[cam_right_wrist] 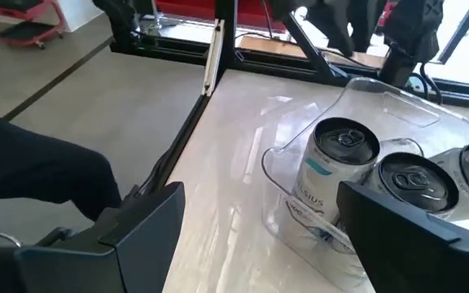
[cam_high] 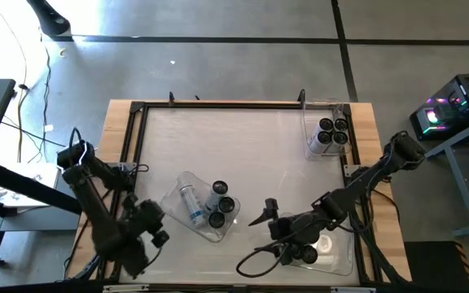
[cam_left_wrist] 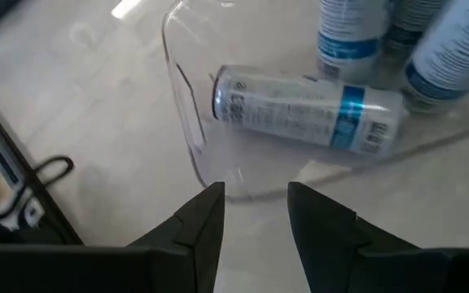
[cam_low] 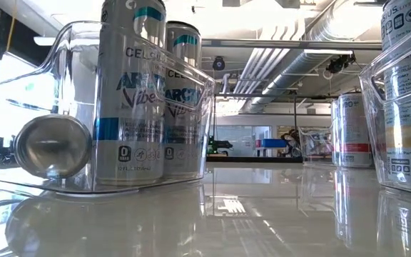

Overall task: Sort soda cans
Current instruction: Adjust the white-blue soda can in the bottom left transparent bin

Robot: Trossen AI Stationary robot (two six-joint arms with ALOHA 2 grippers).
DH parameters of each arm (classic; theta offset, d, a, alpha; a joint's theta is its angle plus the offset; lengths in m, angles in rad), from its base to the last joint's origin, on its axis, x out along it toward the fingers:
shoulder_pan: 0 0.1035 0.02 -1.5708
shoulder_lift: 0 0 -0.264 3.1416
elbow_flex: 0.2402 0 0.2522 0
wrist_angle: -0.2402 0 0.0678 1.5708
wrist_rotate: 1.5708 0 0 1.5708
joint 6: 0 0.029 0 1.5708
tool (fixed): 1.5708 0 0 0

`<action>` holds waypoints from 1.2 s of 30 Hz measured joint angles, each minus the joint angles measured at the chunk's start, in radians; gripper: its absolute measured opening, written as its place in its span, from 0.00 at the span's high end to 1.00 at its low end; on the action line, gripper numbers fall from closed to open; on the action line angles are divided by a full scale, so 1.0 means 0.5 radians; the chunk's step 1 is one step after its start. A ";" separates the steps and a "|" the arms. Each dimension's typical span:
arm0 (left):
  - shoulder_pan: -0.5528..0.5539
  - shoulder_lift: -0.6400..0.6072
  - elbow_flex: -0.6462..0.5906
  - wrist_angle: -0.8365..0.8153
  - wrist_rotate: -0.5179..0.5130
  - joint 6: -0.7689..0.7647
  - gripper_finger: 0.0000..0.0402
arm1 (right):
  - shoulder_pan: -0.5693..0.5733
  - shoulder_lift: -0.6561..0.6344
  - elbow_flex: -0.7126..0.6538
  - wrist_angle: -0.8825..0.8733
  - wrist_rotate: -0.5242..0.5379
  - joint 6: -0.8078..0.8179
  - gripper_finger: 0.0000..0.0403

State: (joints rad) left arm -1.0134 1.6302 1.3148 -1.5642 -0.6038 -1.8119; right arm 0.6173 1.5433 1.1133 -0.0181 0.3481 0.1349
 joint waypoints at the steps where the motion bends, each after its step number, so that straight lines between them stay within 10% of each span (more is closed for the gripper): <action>1: -0.028 0.000 0.000 -0.001 -0.002 -0.053 0.67 | -0.004 0.000 0.000 0.001 0.001 0.008 0.21; 8: 0.063 0.000 0.000 0.108 -0.023 -0.055 0.67 | -0.009 0.000 0.000 0.170 0.001 -0.133 0.21; 24: 0.933 -0.019 -0.057 0.578 0.372 3.191 0.40 | -0.010 0.002 0.000 0.241 0.001 -0.159 0.21; 36: 1.212 -0.019 -0.256 0.943 0.682 3.981 0.32 | 0.078 0.003 0.000 0.130 0.001 -0.123 0.21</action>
State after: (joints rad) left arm -0.4073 1.6207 1.1869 -1.0928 -0.2630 0.1785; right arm 0.6563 1.5448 1.1133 0.0467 0.3487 0.0733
